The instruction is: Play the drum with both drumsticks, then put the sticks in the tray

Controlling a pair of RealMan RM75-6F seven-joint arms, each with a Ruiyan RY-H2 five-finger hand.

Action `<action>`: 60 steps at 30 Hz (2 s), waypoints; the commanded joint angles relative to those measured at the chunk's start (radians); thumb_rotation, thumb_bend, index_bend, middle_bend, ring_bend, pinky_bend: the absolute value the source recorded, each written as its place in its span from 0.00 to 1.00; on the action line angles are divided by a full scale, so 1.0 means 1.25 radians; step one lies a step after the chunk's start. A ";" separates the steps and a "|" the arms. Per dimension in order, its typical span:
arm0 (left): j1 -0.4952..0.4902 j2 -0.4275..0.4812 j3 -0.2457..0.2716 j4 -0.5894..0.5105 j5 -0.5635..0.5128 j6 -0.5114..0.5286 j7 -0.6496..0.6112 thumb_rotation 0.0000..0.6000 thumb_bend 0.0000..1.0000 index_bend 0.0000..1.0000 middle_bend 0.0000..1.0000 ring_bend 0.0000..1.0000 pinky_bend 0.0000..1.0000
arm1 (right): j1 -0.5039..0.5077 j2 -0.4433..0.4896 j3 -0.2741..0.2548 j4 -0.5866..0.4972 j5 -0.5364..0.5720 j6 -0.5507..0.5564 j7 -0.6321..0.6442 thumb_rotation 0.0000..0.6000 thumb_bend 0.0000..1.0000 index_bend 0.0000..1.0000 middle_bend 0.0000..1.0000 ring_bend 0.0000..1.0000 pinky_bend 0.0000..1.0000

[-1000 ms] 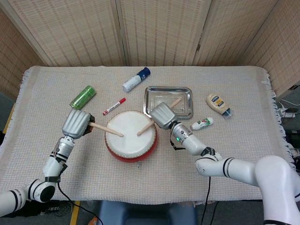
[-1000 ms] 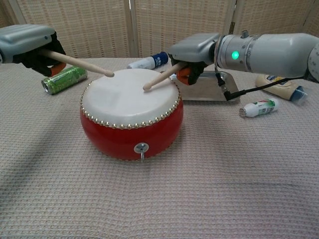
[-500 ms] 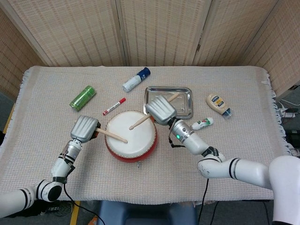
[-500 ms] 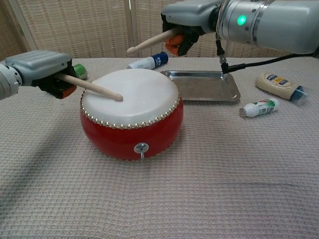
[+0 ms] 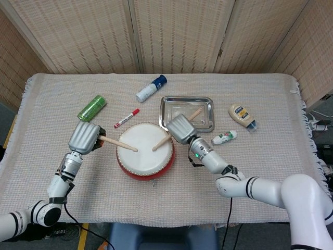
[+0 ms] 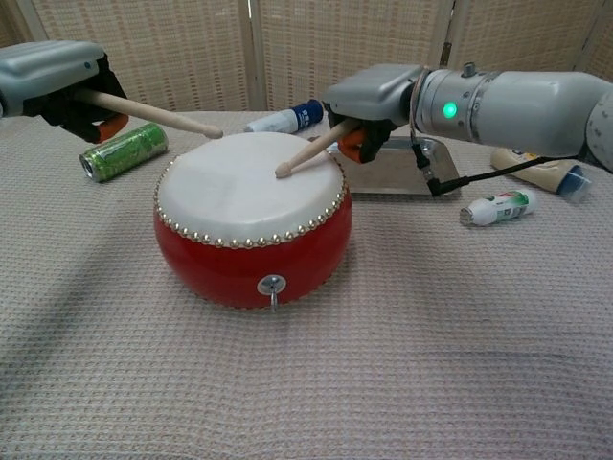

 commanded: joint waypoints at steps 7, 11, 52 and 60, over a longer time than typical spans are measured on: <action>-0.036 -0.092 0.041 0.094 -0.041 -0.080 0.066 1.00 0.59 0.96 1.00 1.00 1.00 | -0.030 0.095 0.063 -0.123 -0.086 0.067 0.116 1.00 0.82 1.00 1.00 1.00 1.00; -0.028 -0.077 0.028 0.080 -0.040 -0.052 0.058 1.00 0.59 0.96 1.00 1.00 1.00 | -0.026 0.078 0.043 -0.097 -0.064 0.039 0.086 1.00 0.82 1.00 1.00 1.00 1.00; -0.008 0.007 0.003 -0.025 0.008 0.021 0.033 1.00 0.59 0.95 1.00 1.00 1.00 | -0.035 -0.003 0.027 0.007 -0.102 0.038 0.102 1.00 0.82 1.00 1.00 1.00 1.00; -0.055 -0.092 0.035 0.089 -0.062 -0.076 0.111 1.00 0.59 0.95 1.00 1.00 1.00 | -0.055 0.074 0.056 -0.088 -0.148 0.076 0.160 1.00 0.82 1.00 1.00 1.00 1.00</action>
